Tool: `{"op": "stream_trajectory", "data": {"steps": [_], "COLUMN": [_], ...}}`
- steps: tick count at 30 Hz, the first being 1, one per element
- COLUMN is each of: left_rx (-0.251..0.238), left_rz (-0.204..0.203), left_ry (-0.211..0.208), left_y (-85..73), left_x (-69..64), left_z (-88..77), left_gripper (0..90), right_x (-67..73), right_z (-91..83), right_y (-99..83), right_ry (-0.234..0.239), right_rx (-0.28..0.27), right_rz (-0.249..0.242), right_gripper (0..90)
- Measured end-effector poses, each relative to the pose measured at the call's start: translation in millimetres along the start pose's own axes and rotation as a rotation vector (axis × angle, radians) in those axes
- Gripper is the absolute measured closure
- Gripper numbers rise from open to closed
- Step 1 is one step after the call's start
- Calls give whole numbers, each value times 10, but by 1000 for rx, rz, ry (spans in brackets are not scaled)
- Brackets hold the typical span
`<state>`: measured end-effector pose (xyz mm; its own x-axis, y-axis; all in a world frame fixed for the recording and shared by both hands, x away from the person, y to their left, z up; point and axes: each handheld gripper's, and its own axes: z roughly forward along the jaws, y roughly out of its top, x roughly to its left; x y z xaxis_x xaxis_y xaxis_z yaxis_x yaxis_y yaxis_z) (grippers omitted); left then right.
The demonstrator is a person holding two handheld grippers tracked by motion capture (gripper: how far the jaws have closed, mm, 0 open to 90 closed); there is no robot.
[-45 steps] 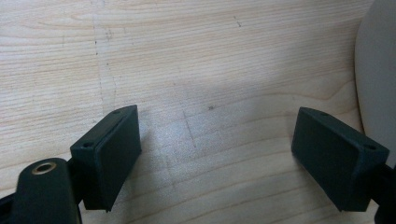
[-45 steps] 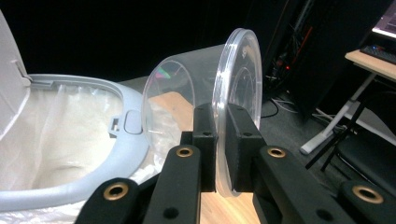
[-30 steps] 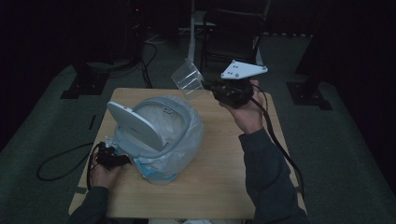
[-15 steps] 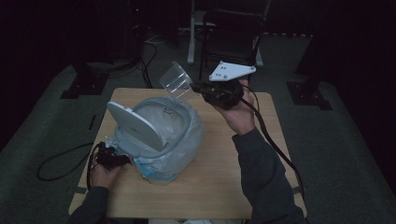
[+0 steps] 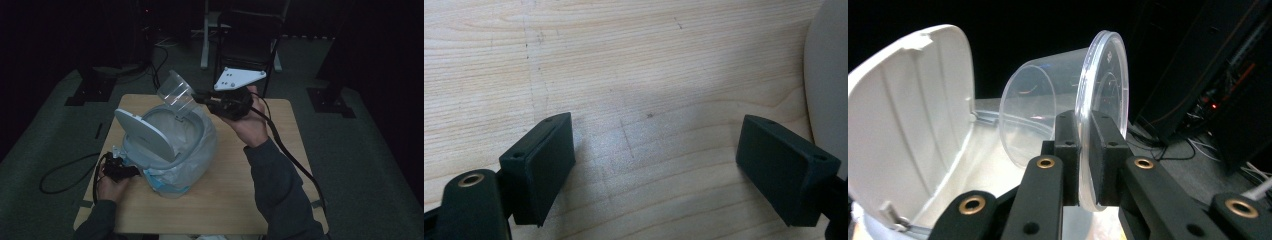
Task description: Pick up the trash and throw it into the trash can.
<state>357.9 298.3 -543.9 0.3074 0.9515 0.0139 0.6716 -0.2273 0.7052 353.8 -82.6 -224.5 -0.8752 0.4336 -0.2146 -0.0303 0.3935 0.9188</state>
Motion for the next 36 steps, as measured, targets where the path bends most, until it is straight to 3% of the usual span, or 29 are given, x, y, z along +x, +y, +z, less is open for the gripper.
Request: {"op": "stream_trajectory", "data": {"steps": [7, 10, 12, 13, 14, 15, 17, 22, 25, 36], "left_rx": [0, 0, 0, 0, 0, 0, 3, 0, 0, 0], "left_rz": [0, 0, 0, 0, 0, 0, 3, 1, 1, 0], "left_ry": [0, 0, 0, 0, 0, 0, -1, -1, 1, -1], "left_y": [0, 0, 0, 0, 0, 0, 0, 1, 1, 3], "left_x": [0, 0, 0, 0, 0, 0, 2, 1, 1, 3], "left_z": [0, 0, 0, 0, 0, 0, -2, 0, 0, 3], "left_gripper": [166, 166, 166, 166, 166, 166, 166, 166, 166, 166], "right_x": [46, 79, 92, 91, 93, 100, 99, 97, 99, 62], "right_z": [-23, -17, 1, 21, 44, 54, 54, 66, 85, 122], "right_y": [20, 47, 65, 72, 72, 71, 68, 26, -18, -65], "right_ry": [87, 101, 147, 199, 254, 271, 257, 160, 130, 94], "right_rx": [-17, -8, -7, 7, 11, 5, 10, 59, 80, 81], "right_rz": [11, -1, 10, 24, 31, 31, 29, 4, -1, 23], "right_gripper": [833, 833, 827, 790, 686, 621, 598, 538, 510, 450]}}
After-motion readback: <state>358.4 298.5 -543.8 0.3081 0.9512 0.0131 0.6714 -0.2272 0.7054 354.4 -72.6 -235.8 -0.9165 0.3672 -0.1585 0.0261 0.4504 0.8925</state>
